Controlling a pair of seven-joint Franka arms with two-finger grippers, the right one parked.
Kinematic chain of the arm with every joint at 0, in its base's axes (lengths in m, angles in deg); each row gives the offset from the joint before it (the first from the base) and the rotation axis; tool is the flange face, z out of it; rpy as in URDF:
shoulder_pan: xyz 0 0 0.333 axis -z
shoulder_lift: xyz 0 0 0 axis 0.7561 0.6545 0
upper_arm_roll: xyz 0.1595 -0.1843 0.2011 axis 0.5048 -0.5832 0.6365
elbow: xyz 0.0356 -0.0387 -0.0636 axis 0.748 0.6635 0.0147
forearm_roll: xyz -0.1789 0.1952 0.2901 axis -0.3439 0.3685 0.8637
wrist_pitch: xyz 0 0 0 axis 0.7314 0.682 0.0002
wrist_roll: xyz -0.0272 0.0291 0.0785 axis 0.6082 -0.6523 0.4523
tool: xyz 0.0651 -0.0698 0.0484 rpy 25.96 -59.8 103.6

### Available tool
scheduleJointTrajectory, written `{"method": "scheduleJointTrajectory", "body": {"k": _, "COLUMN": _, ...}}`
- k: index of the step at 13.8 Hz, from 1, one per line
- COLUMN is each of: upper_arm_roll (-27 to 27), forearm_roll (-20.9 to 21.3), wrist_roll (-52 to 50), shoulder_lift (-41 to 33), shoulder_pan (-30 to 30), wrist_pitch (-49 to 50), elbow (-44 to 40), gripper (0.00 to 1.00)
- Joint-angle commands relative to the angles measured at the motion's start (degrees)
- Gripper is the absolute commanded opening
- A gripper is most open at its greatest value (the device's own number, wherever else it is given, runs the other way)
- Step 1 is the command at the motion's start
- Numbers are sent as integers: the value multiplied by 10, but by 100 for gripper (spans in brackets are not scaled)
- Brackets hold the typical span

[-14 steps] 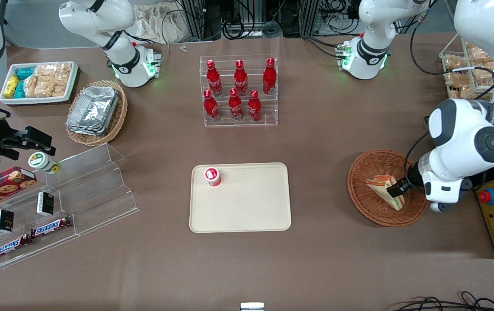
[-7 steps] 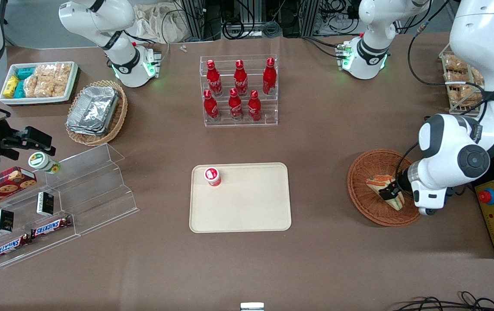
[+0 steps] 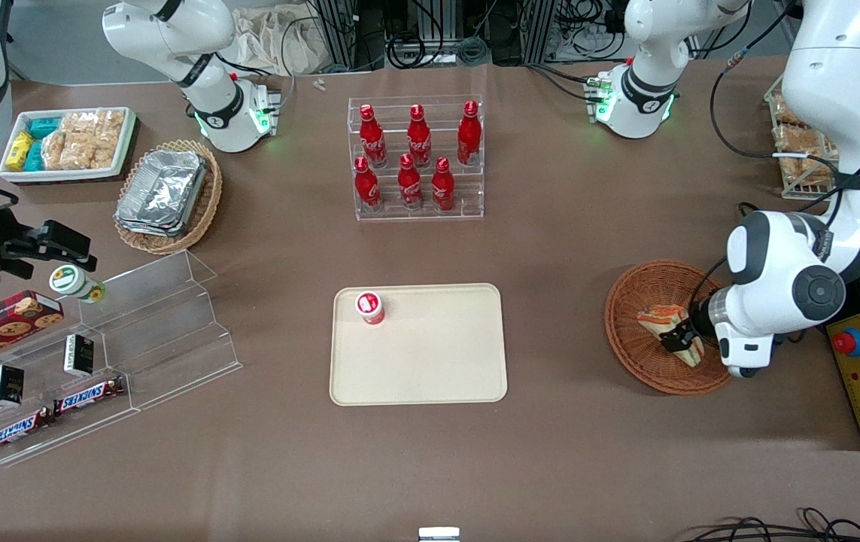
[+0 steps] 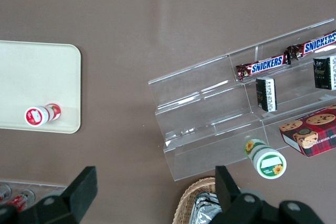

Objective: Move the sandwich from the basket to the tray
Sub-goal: 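Close the left gripper on the sandwich and lift it from the basket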

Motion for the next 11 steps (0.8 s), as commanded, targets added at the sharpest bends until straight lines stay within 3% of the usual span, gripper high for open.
{"method": "scheduleJointTrajectory", "body": {"k": 1, "upper_arm_roll": -4, "forearm_roll": 31, "wrist_roll": -45, "shoulder_lift": 16, "shoulder_pan": 2, "wrist_pitch": -26, "elbow": 2, "gripper": 98}}
{"method": "scheduleJointTrajectory", "body": {"k": 2, "upper_arm_roll": -4, "forearm_roll": 51, "wrist_roll": -59, "shoulder_lift": 22, "shoulder_pan": 3, "wrist_pitch": -30, "elbow": 2, "gripper": 84}}
{"method": "scheduleJointTrajectory", "body": {"k": 3, "upper_arm_roll": -4, "forearm_roll": 65, "wrist_roll": -75, "shoulder_lift": 29, "shoulder_pan": 4, "wrist_pitch": -31, "elbow": 0, "gripper": 61}}
{"method": "scheduleJointTrajectory", "body": {"k": 5, "upper_arm_roll": -5, "forearm_roll": 82, "wrist_roll": -95, "shoulder_lift": 36, "shoulder_pan": 4, "wrist_pitch": -33, "elbow": -3, "gripper": 4}}
{"method": "scheduleJointTrajectory", "body": {"k": 11, "upper_arm_roll": -19, "forearm_roll": 83, "wrist_roll": -108, "shoulder_lift": 14, "shoulder_pan": 4, "wrist_pitch": 25, "elbow": -47, "gripper": 0}}
